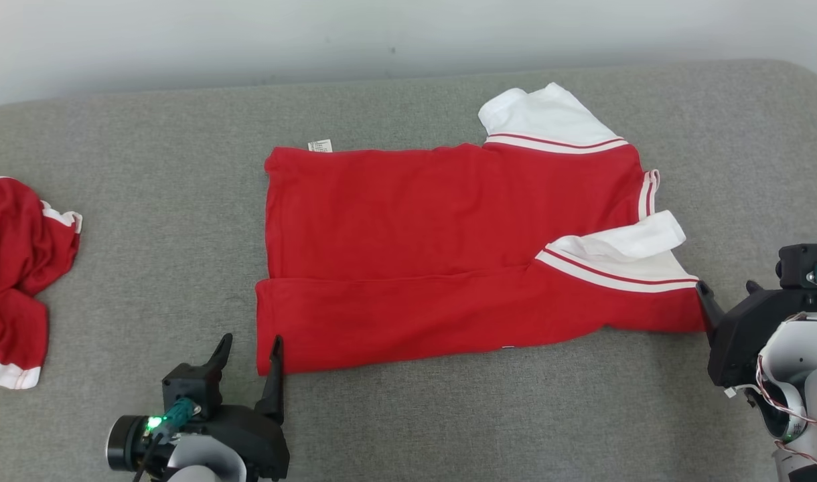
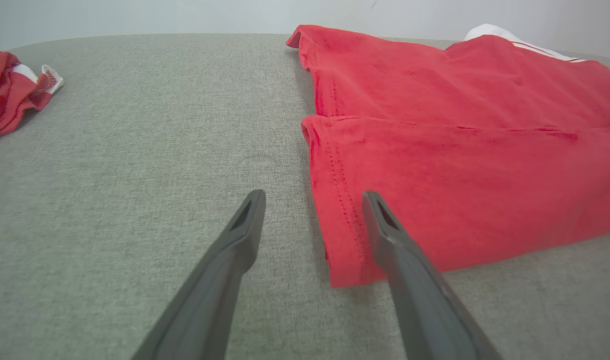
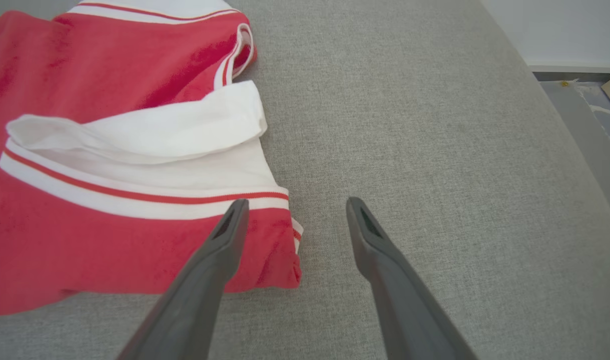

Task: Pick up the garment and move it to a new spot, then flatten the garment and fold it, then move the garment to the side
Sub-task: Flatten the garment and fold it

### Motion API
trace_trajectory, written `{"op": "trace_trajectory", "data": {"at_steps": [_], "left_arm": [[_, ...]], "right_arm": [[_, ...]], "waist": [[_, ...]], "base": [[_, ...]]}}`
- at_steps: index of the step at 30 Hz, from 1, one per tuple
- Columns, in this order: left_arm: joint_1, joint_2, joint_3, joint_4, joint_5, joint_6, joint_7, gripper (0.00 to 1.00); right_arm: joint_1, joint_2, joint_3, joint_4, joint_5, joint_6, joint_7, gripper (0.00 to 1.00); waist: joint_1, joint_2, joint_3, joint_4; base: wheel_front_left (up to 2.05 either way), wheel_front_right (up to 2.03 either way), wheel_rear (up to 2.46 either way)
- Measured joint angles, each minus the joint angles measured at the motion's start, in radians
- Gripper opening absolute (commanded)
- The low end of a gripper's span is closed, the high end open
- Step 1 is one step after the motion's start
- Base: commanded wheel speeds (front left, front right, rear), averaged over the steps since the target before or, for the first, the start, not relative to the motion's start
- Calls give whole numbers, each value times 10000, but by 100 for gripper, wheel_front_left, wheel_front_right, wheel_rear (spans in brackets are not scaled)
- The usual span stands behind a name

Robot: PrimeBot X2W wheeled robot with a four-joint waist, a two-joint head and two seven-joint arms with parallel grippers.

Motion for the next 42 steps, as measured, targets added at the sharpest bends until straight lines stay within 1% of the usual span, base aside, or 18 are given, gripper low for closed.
{"op": "trace_trajectory", "data": {"at_steps": [4,8,14,15,16,17,18,19,20,24,29,33,36,38,39,42], "left_arm": [[-258,-36,-224,255,288,207,297,100],[-456,-119,-414,518,364,261,616,100],[-778,-263,-637,882,351,119,1035,100],[-842,-288,-662,943,339,63,1076,92],[-870,-307,-677,993,307,35,1131,75],[-909,-316,-686,1053,278,-46,1166,41],[-941,-324,-696,1091,253,-123,1168,25],[-967,-347,-715,1112,215,-167,1193,0],[-989,-370,-752,1114,198,-222,1206,0],[-954,-525,-823,1135,31,-389,1252,0],[-479,-397,-811,1037,-184,-477,1195,0],[5,-100,-832,692,-232,-474,1377,0],[427,132,-874,278,-240,-382,1505,0],[697,238,-913,-27,-242,-293,1628,0],[697,238,-913,-27,-242,-293,1628,0],[1095,360,-951,-462,-320,-198,1879,0]], "right_arm": [[-103,221,-134,211,-359,0,263,100],[-510,451,-105,732,-610,0,562,100],[-905,508,-268,1609,-612,0,1277,100],[-968,491,-291,1693,-614,0,1400,100],[-986,476,-324,1749,-610,0,1448,100],[-1009,476,-385,1797,-587,0,1473,100],[-1040,476,-418,1837,-560,0,1480,100],[-1073,477,-458,1871,-491,0,1482,45],[-1080,481,-477,1877,-426,0,1463,0],[-954,531,-531,1850,-94,2,1197,0],[-239,562,-765,1400,309,2,1045,0],[448,426,-679,587,445,2,1308,0],[1071,418,-652,-121,752,2,1618,0],[1543,424,-805,-554,865,4,1787,0],[1543,424,-805,-554,865,4,1787,0],[2317,596,-1039,-1252,980,2,2117,0]], "waist": [[0,0,133,-92],[1,0,309,-143],[-1,-3,473,-23],[-1,-3,496,12],[-1,-3,517,43],[-1,-4,542,73],[-2,-4,567,99],[-2,-4,585,126],[-1,-4,596,155],[1,-2,502,219],[1,-1,108,204],[1,-1,-246,149],[1,0,-485,89],[2,-1,-619,60],[2,-1,-619,60],[1,-1,-771,47]], "base": [[0,0,0],[0,0,0],[0,0,0],[0,0,0],[0,0,0],[0,0,0],[0,0,0],[0,0,0],[0,0,0],[0,0,0],[0,0,0],[0,0,0],[0,0,0],[0,0,0],[0,0,0],[0,0,0]]}}
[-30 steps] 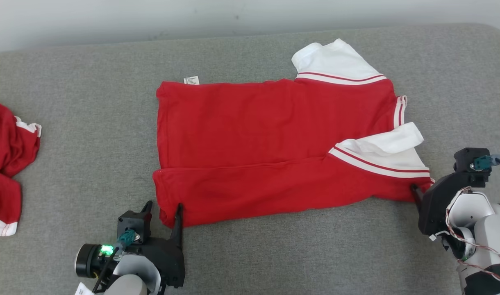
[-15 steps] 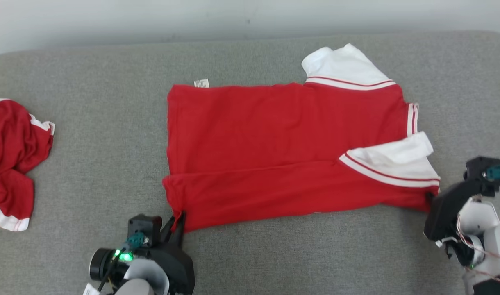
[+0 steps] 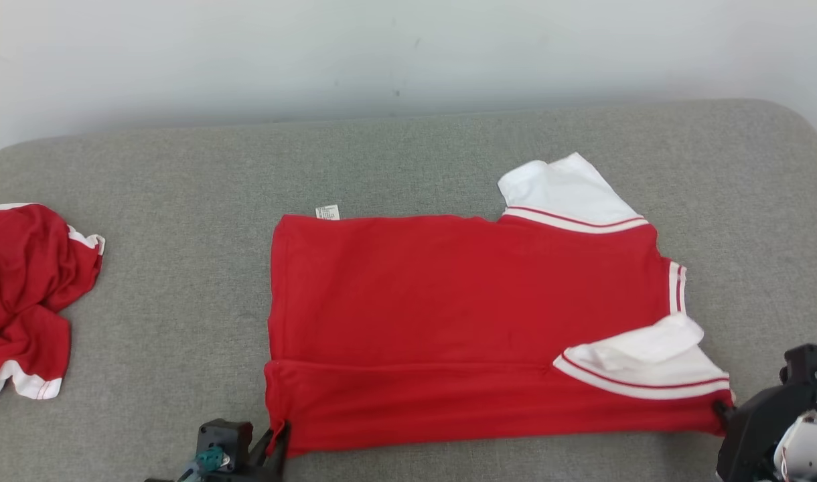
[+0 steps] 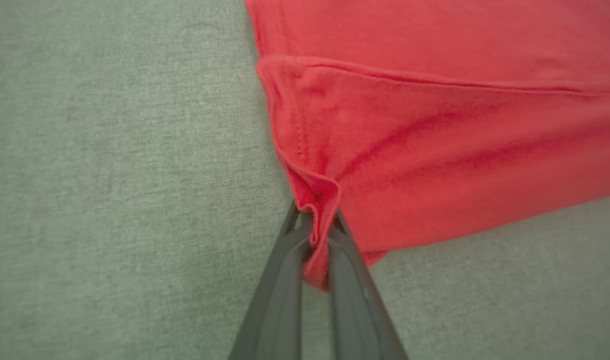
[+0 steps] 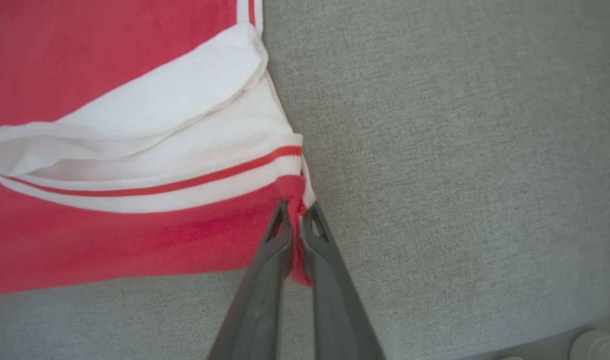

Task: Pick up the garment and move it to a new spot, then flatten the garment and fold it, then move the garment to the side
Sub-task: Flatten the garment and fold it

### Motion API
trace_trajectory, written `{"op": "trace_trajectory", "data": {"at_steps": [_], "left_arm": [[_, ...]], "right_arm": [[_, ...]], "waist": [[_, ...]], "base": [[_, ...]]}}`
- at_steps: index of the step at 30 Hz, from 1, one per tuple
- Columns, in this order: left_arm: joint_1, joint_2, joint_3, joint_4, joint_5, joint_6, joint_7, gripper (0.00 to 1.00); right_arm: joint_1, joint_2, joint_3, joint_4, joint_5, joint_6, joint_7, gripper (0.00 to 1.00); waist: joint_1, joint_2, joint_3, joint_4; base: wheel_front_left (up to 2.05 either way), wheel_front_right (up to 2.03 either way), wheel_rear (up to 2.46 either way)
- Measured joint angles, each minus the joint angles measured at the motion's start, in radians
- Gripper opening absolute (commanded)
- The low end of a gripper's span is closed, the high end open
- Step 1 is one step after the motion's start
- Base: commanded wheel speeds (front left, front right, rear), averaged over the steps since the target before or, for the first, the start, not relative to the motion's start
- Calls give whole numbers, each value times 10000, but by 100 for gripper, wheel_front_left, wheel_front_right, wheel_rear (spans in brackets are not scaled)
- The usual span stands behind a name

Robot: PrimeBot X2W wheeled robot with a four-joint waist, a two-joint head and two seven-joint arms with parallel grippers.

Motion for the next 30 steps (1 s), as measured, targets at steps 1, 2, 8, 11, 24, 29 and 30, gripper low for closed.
{"op": "trace_trajectory", "data": {"at_steps": [1,2,8,11,24,29,30], "left_arm": [[114,46,-4,-119,-31,36,82,0],[211,94,6,-240,-42,96,123,0],[760,299,-4,-790,-188,318,548,0],[977,339,2,-963,-251,435,629,46],[-58,1058,782,-2109,-479,846,1149,100],[-1996,980,865,-1939,-834,286,2282,100],[-2435,920,878,-1837,-938,174,2441,100]], "right_arm": [[227,82,-40,-196,8,0,107,0],[417,153,-52,-407,0,0,173,0],[1054,546,-142,-993,-176,0,366,0],[1222,631,-186,-1028,-330,0,337,20],[-614,119,-196,-1517,-859,0,253,100],[-2540,-566,715,-704,-832,-2,708,100],[-2947,-660,884,-464,-788,-2,784,100]], "waist": [[0,0,-36,7],[0,0,-61,15],[0,0,-164,45],[0,0,-226,91],[0,0,-109,266],[1,0,332,317],[1,1,449,326]], "base": [[0,0,0],[0,0,0],[0,0,0],[0,0,0],[0,0,0],[0,0,0],[0,0,0]]}}
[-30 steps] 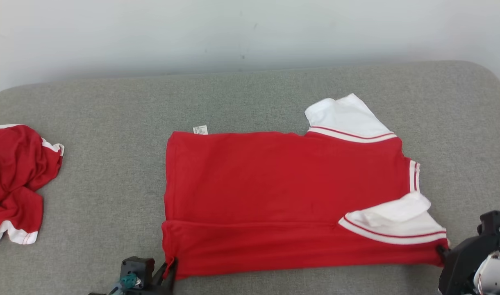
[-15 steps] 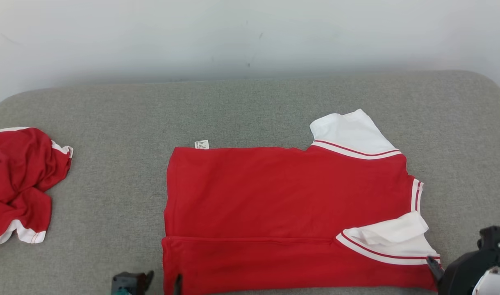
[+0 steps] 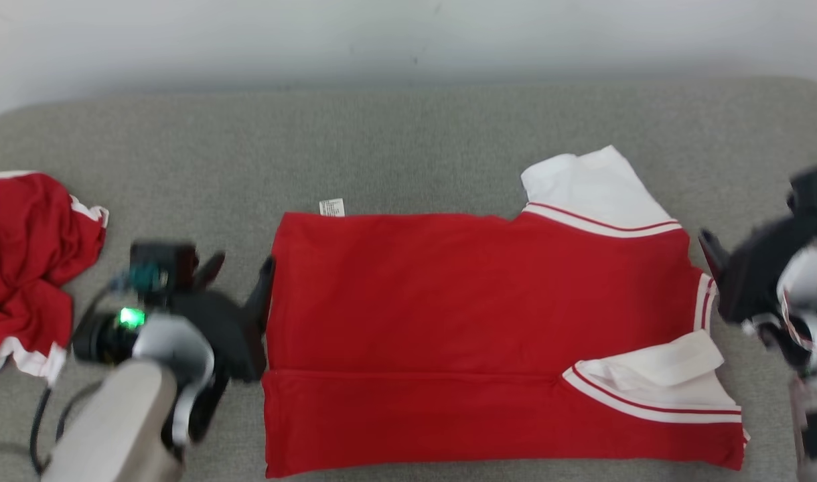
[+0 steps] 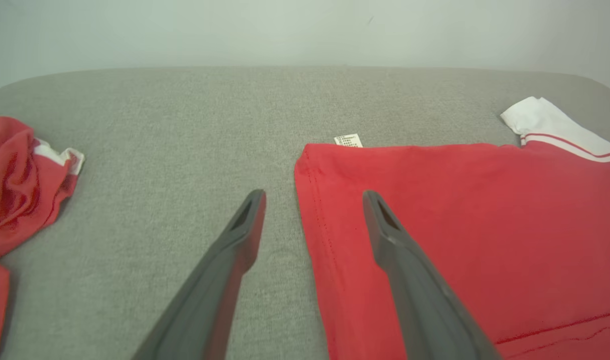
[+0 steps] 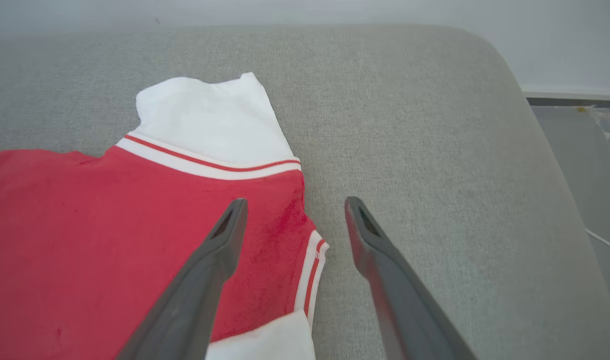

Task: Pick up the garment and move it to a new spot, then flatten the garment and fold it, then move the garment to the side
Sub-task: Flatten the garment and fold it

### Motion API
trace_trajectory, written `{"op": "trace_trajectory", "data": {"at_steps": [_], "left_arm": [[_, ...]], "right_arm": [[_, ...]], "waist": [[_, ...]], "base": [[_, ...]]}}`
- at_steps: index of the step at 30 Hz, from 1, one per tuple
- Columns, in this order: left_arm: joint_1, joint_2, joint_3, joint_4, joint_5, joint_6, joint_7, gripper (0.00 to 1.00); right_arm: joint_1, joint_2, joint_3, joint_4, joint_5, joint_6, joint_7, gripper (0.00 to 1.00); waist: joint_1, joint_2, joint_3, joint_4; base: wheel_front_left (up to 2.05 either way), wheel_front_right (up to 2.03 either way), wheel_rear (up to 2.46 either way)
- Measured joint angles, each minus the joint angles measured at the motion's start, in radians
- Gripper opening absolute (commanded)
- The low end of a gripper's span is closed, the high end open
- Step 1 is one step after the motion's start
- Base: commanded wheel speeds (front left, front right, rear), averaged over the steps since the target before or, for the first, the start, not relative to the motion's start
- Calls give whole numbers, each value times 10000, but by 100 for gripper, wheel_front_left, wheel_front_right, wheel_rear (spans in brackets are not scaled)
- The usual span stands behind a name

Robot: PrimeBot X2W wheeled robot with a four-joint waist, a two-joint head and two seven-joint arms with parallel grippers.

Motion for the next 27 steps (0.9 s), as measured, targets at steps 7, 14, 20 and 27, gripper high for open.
{"op": "trace_trajectory", "data": {"at_steps": [7,14,20,27], "left_arm": [[-2661,-293,-523,1409,282,-729,926,100],[-3991,-625,-888,2798,495,-1193,1047,100],[-4446,-777,-1051,3438,596,-1335,834,100],[-4997,-849,-1097,4006,470,-1712,986,53]], "right_arm": [[-2988,-286,949,1745,-337,2,-564,100],[-4789,-610,1335,3476,-581,2,-1254,100],[-5430,-698,1262,4431,-594,2,-1745,100],[-6017,-698,1532,5375,-654,2,-2046,100]], "waist": [[2,1,1058,38],[3,1,2224,132],[2,2,2728,271],[-1,1,3098,325]], "base": [[0,0,0],[0,0,0],[0,0,0],[0,0,0]]}}
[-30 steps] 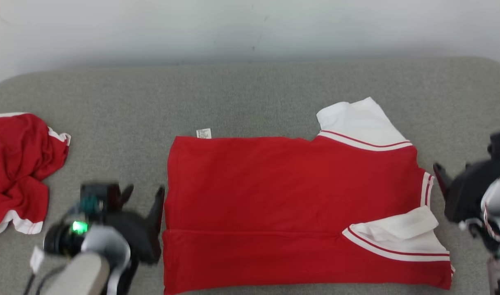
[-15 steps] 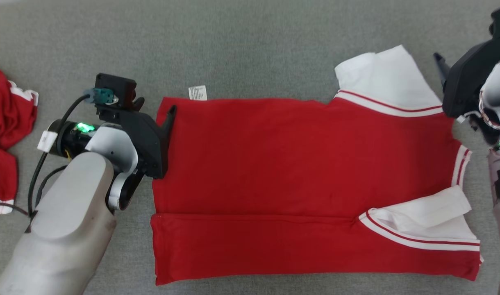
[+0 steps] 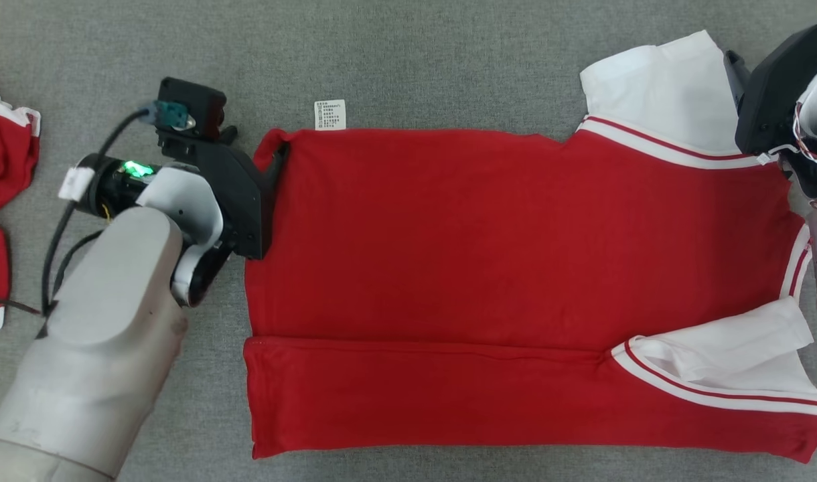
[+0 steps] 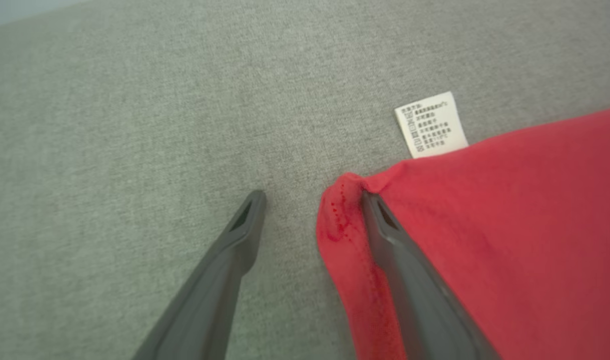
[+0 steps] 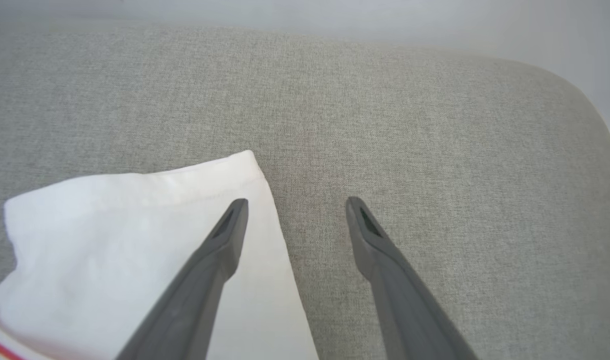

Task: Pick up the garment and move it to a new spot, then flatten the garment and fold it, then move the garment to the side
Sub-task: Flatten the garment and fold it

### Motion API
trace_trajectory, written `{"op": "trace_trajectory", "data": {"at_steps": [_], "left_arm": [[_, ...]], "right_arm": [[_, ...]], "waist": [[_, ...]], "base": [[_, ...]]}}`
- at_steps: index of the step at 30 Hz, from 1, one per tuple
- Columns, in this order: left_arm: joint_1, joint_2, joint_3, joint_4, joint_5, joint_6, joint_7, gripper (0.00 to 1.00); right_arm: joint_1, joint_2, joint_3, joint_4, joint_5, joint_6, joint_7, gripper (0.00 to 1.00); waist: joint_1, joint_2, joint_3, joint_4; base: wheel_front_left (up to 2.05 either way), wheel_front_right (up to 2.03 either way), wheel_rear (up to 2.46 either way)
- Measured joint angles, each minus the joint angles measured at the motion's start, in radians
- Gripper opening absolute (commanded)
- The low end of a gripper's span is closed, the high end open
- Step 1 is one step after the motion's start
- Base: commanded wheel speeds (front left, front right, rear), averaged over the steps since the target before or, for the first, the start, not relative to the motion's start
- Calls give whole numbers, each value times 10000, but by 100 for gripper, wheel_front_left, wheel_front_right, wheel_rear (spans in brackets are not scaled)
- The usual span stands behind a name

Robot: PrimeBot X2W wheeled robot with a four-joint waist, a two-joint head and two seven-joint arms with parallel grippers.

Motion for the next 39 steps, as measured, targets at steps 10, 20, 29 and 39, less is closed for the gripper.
{"op": "trace_trajectory", "data": {"at_steps": [10,20,29,39], "left_arm": [[-392,-128,-17,-19,-334,-416,374,0],[-484,-157,-84,-291,-332,-380,127,0],[-453,-161,-13,-211,-219,153,-525,0],[300,-445,107,278,-155,909,-1701,0]], "right_arm": [[-797,-276,899,773,483,0,-63,100],[-1309,-727,1369,1360,1352,-4,993,22],[-1152,-823,1546,1114,1647,0,-313,0],[-11,-779,1783,385,2493,0,-2452,0]], "waist": [[-2,-2,381,135],[-3,-4,742,379],[0,-1,707,277],[2,0,-21,145]], "base": [[0,0,0],[0,0,0],[0,0,0],[0,0,0]]}}
